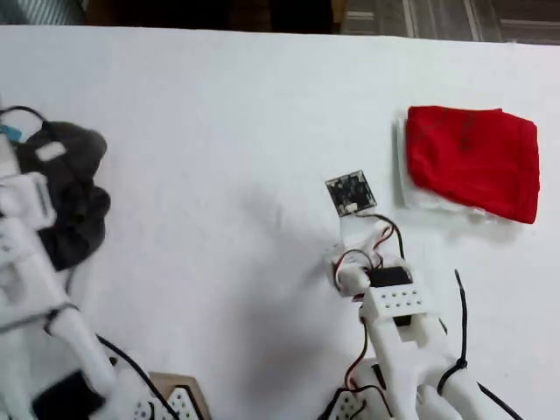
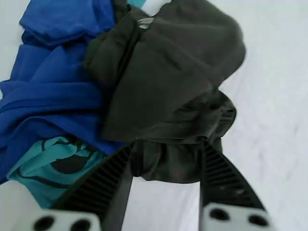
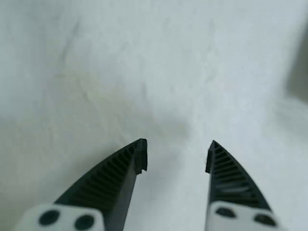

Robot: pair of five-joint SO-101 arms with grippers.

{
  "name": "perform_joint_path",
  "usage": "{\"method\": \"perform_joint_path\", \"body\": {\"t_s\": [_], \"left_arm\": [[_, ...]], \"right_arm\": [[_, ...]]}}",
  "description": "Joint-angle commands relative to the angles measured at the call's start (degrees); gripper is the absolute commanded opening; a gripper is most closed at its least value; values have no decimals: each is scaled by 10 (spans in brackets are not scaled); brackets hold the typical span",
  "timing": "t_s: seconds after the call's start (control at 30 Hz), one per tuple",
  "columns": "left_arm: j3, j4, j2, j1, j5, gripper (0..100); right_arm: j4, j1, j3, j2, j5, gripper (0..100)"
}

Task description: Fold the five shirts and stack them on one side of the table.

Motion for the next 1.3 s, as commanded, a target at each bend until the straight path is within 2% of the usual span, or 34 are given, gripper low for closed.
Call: {"method": "perform_joint_path", "body": {"t_s": [0.0,0.27,0.47,0.7,0.77,0.9,0.93,1.13,1.27], "left_arm": [[-90,34,92,-30,-26,210],[-222,47,262,-84,-67,210],[-268,69,321,-82,-98,210],[-293,66,396,-79,-99,210],[-309,70,411,-68,-98,190],[-341,99,421,-35,-94,11],[-347,109,420,-26,-94,36],[-403,170,418,35,-88,26],[-468,236,418,91,-33,26]], "right_arm": [[-16,-3,-2,2,-4,198],[-17,-3,-2,3,-4,198],[-17,-4,-2,3,-4,198],[-18,-24,2,3,-1,198],[-18,-25,2,3,-1,198],[-18,-25,2,3,-1,198],[-18,-25,2,3,0,198],[-23,-25,2,3,-1,198],[-26,-24,3,3,-4,198]]}}
